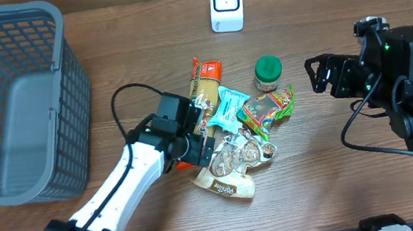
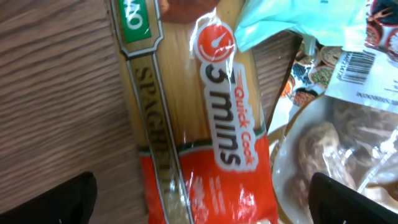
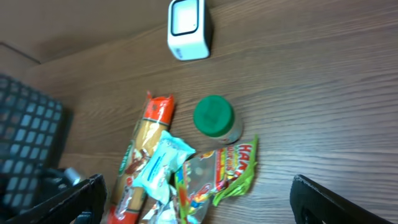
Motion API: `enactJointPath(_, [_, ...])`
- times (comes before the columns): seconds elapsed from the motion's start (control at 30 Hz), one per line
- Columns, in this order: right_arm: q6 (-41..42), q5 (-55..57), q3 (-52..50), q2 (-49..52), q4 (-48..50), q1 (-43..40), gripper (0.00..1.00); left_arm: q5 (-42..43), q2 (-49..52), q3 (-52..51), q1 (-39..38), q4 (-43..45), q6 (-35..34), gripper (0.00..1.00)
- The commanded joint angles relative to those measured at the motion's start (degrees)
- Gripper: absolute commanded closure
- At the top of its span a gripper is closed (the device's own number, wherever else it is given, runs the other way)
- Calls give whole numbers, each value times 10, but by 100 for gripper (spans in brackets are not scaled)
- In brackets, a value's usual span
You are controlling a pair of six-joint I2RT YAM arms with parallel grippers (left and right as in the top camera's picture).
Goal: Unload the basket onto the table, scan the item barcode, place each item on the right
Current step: 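Grasp the orange end of the spaghetti pack with the left gripper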
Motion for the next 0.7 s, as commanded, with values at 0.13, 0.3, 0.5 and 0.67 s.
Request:
enactJointPath(0.13, [-5,-81,0,-12,1,2,2,-34,30,-3,-3,21,7,1])
enactJointPath(0.3, [-25,-122,0,-19,-11,19,2,-36,47,-3,-3,30,7,4])
enactJointPath(0.5, [-63,-182,0,-21,-16,43,3,-36,75,-3,-3,39,7,12])
enactJointPath(0.67, [-69,-204,0,-21,-18,61,18,-31,91,-3,-3,49,-10,44])
